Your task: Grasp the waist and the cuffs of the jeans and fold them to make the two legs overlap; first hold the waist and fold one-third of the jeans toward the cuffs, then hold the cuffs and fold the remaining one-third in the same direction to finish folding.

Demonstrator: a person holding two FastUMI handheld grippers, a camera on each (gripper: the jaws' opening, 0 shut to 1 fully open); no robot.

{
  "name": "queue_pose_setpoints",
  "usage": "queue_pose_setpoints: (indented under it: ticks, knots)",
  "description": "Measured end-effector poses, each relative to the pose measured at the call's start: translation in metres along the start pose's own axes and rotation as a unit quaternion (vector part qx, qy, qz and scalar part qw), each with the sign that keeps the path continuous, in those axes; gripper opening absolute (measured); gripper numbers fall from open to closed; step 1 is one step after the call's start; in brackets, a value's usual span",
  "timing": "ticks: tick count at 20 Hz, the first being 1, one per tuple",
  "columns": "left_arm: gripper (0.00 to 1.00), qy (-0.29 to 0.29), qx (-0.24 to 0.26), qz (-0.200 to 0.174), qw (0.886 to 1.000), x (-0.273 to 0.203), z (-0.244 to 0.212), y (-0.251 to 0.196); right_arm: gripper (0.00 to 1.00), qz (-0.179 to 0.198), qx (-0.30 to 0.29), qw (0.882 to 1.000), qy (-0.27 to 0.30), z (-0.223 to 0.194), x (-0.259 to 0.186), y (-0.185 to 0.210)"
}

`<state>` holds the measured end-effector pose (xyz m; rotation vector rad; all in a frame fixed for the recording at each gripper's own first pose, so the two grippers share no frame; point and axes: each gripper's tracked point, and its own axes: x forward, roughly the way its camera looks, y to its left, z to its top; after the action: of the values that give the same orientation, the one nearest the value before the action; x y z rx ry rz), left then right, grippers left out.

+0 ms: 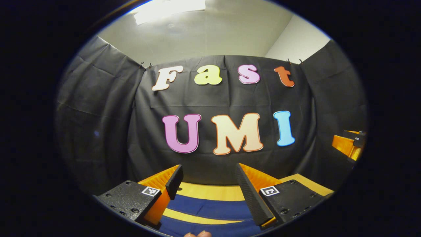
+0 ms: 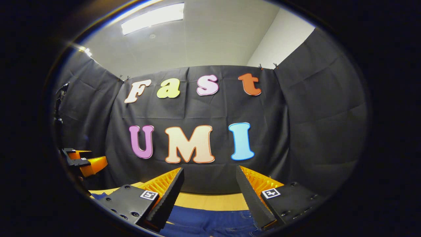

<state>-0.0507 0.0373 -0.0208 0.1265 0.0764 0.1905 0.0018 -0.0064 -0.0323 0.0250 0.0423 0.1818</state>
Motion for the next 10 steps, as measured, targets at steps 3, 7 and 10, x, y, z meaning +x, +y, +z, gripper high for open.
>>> queue_pose_setpoints:
  ticks: [3, 7, 10]
  knots:
    - [1.0, 0.046, 0.04, -0.012, 0.998, -0.012, -0.036, 0.015, 0.98, 0.03, -0.006, 0.999, 0.023, -0.022, 0.001, 0.0]
    - [0.95, 0.126, 0.18, 0.007, 0.976, -0.032, -0.093, 0.083, 0.99, 0.046, -0.007, 0.998, 0.029, -0.031, 0.002, 0.002]
    - [0.96, 0.185, 0.219, 0.014, 0.958, -0.05, -0.132, 0.119, 0.98, 0.053, 0.004, 0.997, 0.054, -0.053, 0.006, 0.011]
